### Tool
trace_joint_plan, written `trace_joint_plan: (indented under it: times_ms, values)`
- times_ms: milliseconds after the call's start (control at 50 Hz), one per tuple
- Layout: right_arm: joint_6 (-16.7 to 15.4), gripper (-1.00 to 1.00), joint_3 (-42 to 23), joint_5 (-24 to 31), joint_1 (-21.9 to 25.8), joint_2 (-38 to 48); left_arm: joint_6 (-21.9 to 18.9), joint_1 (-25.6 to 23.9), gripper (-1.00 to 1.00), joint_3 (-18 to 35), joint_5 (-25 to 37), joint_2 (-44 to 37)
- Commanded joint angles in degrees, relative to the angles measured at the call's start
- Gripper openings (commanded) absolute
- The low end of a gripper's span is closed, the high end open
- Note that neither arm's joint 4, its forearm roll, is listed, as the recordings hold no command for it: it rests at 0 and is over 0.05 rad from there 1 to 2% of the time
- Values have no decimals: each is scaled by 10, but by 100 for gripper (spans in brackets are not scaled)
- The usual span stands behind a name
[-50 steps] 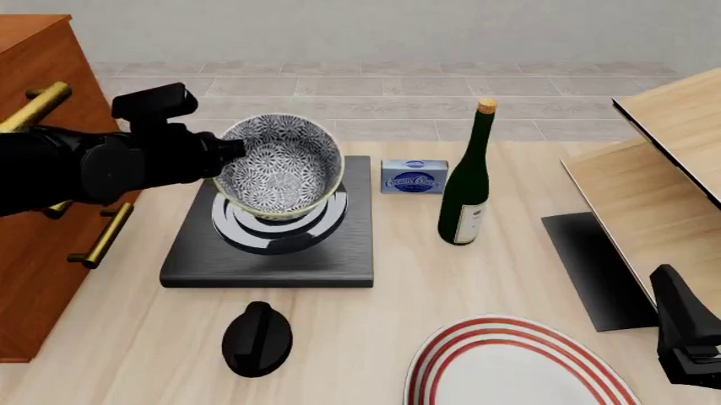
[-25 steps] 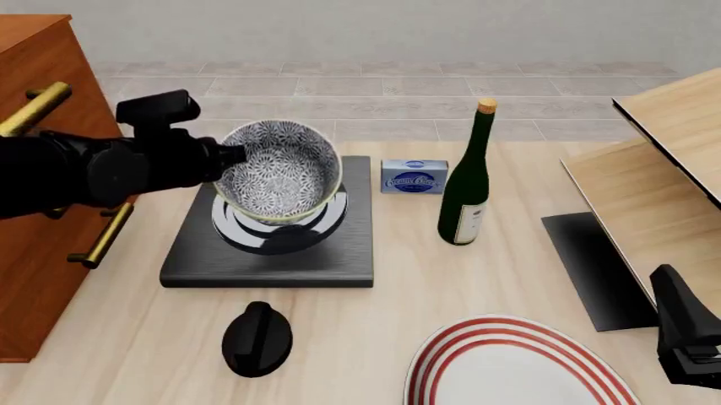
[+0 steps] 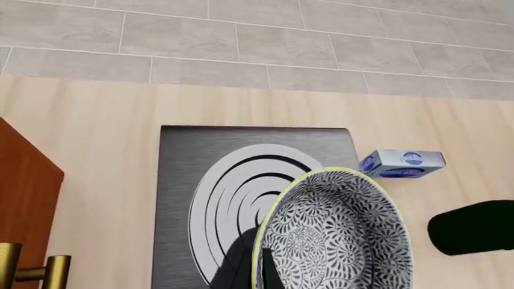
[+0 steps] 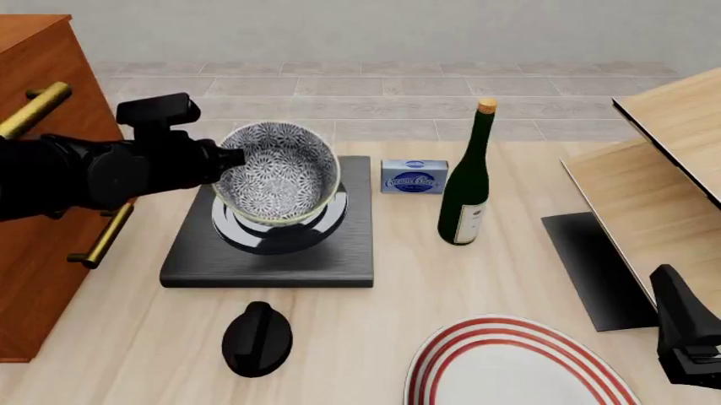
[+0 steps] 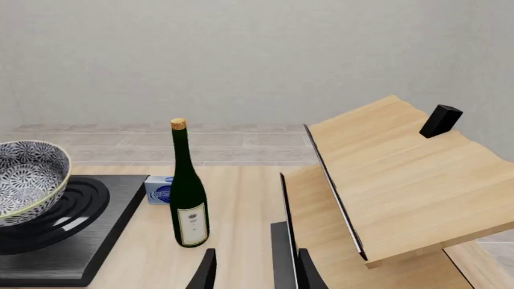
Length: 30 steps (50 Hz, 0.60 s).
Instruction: Put the bowl on the stove.
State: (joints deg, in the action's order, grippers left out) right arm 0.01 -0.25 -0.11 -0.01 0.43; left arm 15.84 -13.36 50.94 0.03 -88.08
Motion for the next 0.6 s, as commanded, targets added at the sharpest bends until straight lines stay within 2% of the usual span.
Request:
trace_joint_plan:
  times_ms: [20, 200, 380, 400, 600]
  values:
    - [0, 100, 0, 0, 0, 0, -8, 0, -100, 0, -6, 1]
    - [0, 100, 0, 0, 0, 0, -13, 0, -100, -1, -8, 3]
    - [0, 100, 0, 0, 0, 0, -15, -24, -100, -11, -13, 9]
    - [0, 100, 0, 0, 0, 0, -17, -25, 100, -13, -15, 13]
    - [0, 100, 0, 0, 0, 0, -17, -21, 100, -10, -16, 15]
